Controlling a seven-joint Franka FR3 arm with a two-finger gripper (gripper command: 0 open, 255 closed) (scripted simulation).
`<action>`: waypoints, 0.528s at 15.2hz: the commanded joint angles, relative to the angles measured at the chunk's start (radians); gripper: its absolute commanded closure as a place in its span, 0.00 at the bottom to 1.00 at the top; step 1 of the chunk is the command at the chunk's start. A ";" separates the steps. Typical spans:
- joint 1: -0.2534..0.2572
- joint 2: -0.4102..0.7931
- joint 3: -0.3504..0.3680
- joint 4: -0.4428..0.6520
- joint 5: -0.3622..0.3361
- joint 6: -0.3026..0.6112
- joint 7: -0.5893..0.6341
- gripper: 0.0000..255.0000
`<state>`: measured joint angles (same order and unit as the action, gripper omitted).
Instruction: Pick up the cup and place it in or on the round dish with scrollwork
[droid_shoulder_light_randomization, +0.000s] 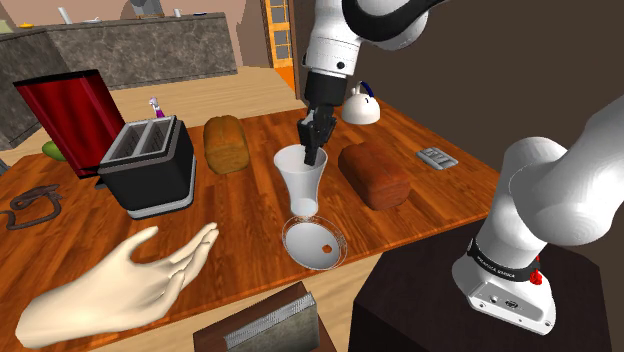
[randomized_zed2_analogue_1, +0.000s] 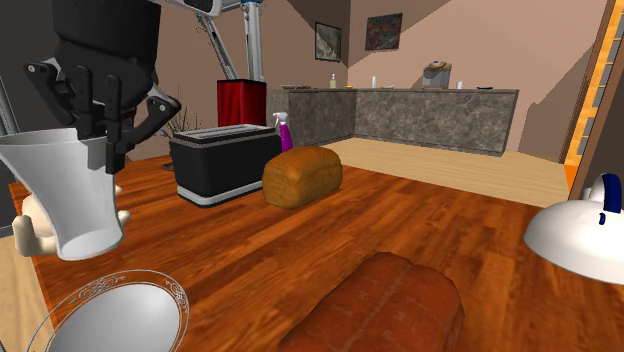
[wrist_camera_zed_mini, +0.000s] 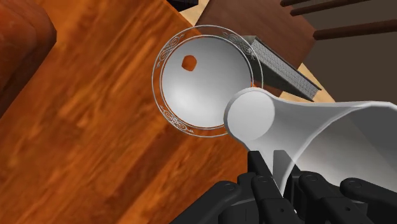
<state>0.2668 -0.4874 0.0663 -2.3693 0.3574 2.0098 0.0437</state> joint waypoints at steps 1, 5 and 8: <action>0.001 0.003 0.001 -0.025 0.005 0.027 -0.008 1.00; 0.005 0.014 0.004 -0.069 0.016 0.081 -0.025 1.00; 0.008 0.025 0.006 -0.100 0.025 0.121 -0.038 1.00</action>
<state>0.2742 -0.4663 0.0729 -2.4598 0.3794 2.1178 0.0119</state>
